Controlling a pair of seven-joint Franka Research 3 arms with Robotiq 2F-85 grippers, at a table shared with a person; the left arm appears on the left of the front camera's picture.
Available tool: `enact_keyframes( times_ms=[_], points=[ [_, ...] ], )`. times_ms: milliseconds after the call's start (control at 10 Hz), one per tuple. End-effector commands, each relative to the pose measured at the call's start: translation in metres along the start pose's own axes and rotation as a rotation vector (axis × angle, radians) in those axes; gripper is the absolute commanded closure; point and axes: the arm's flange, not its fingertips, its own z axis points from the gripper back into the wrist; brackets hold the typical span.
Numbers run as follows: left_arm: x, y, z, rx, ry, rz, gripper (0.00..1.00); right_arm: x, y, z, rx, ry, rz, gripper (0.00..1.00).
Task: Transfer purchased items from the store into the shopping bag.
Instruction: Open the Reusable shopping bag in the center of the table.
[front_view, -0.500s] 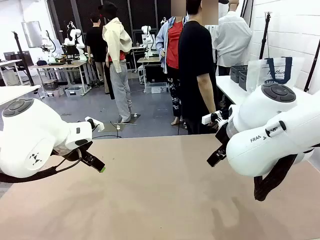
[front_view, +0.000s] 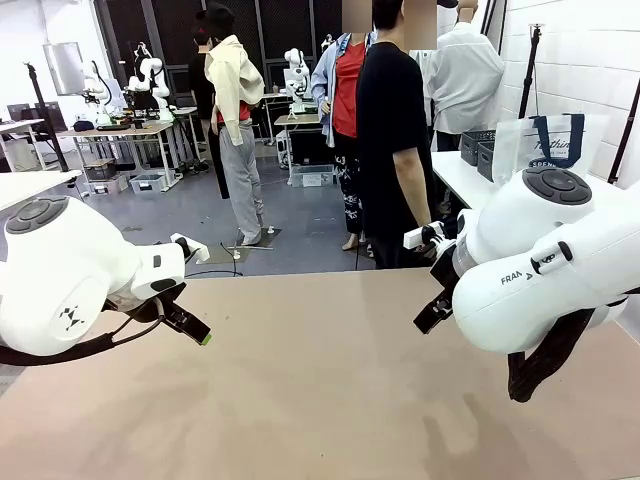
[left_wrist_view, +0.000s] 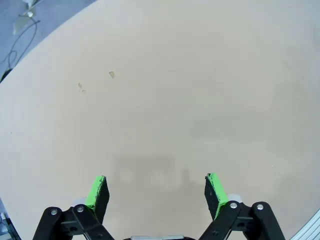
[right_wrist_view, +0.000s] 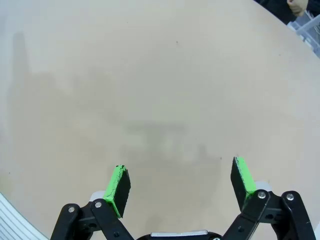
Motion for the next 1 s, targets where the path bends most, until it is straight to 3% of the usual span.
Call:
enact_keyframes(
  times_ms=[0,900],
  points=[
    [-0.0004,0.0013,0.0000,0.000,0.000,0.003,0.00,0.0000,-0.0001,0.0000,0.000,0.000,0.000,0.00],
    [-0.0004,0.0013,0.0000,0.000,0.000,0.003,0.00,0.0000,-0.0001,0.0000,0.000,0.000,0.000,0.00]
  ],
)
